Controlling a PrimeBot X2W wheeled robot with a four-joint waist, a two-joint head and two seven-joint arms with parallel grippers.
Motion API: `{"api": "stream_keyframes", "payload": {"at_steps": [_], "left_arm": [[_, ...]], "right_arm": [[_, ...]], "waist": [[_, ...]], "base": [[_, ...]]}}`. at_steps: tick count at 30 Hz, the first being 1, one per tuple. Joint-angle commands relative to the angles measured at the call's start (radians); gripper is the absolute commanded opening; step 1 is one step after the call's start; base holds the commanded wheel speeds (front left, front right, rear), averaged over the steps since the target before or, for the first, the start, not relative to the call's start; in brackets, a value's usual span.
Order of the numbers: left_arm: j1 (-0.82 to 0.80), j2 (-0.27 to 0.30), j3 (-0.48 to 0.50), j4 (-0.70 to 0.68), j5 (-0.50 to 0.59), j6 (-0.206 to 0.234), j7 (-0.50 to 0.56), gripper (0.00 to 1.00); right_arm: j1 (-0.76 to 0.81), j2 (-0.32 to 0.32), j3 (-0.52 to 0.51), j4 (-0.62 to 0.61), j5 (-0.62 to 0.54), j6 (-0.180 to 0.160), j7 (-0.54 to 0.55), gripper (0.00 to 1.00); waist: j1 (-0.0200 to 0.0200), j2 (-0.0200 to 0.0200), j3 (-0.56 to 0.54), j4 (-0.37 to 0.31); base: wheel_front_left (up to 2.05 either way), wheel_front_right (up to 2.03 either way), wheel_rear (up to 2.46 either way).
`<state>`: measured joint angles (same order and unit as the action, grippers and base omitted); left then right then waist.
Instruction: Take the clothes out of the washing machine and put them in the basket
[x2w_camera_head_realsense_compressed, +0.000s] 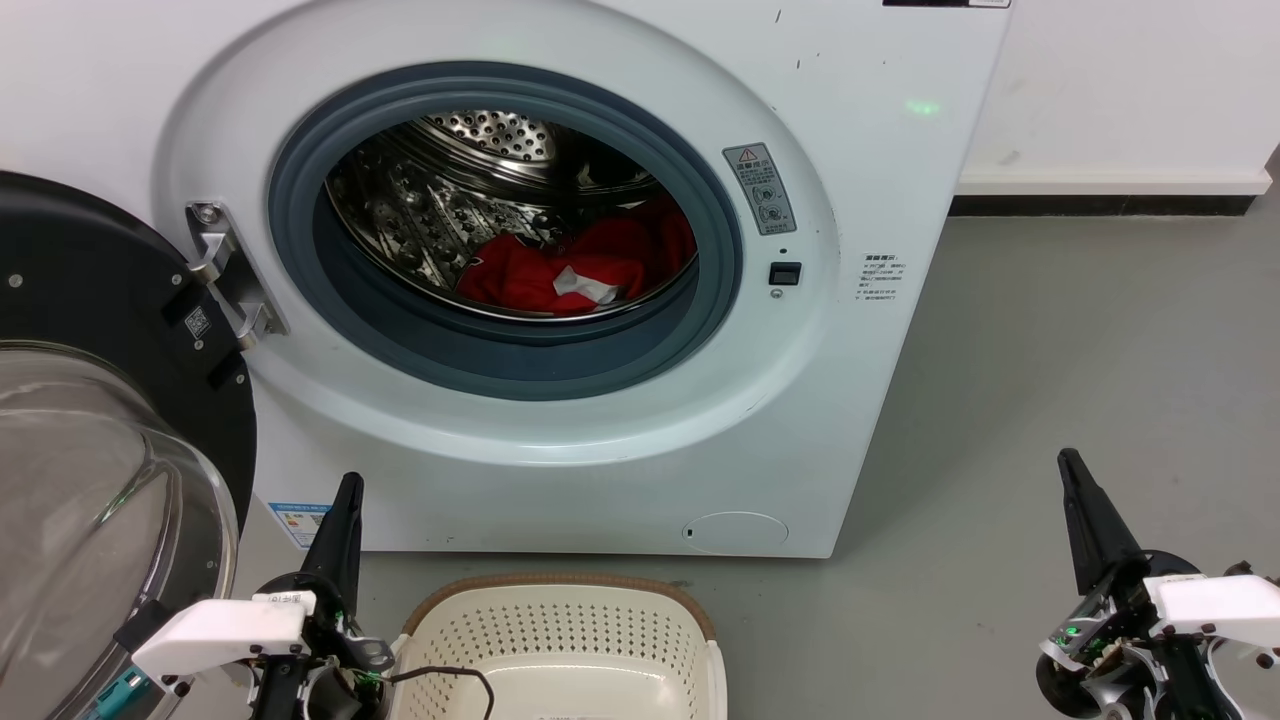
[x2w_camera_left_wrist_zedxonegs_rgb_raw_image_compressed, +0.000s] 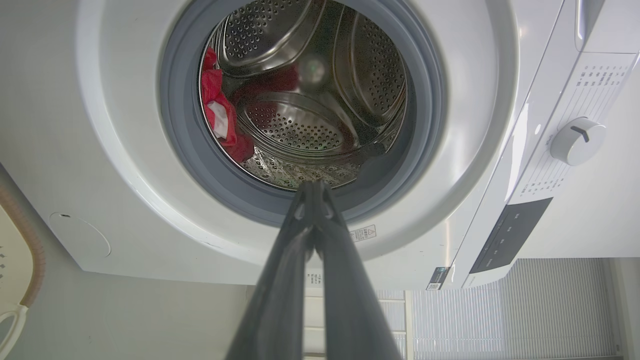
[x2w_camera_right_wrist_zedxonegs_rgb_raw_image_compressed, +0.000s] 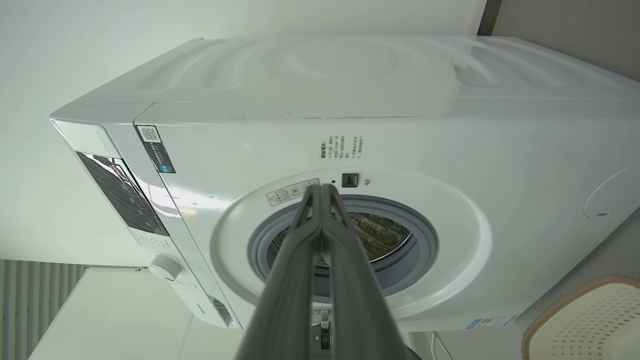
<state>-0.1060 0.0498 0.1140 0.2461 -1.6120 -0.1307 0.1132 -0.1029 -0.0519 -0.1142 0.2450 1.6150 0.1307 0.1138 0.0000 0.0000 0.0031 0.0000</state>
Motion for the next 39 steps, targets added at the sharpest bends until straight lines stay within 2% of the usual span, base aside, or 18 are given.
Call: {"api": "stream_keyframes", "payload": {"at_steps": [1,25,26,39], "left_arm": [[-0.006,0.001,0.001,-0.001,-0.002,-0.002,0.005,0.0],[-0.006,0.001,0.001,-0.001,-0.002,-0.002,0.005,0.0],[0.0,0.0,0.0,0.0,0.0,0.0,0.0,1.0],[-0.016,-0.001,-0.053,-0.001,0.035,0.0,-0.057,1.0]], "right_arm": [[-0.011,0.002,0.001,0.001,-0.004,0.0,0.0,0.0],[-0.011,0.002,0.001,0.001,-0.004,0.0,0.0,0.0],[0.0,0.0,0.0,0.0,0.0,0.0,0.0,1.0],[0.012,0.0,0.018,-0.025,-0.048,0.0,-0.056,1.0]], "waist": [[0.0,0.0,0.0,0.0],[0.0,0.0,0.0,0.0],[0.0,0.0,0.0,0.0],[0.0,0.0,0.002,0.001]], "base": [[0.0,0.0,0.0],[0.0,0.0,0.0],[0.0,0.0,0.0],[0.0,0.0,0.0]]}}
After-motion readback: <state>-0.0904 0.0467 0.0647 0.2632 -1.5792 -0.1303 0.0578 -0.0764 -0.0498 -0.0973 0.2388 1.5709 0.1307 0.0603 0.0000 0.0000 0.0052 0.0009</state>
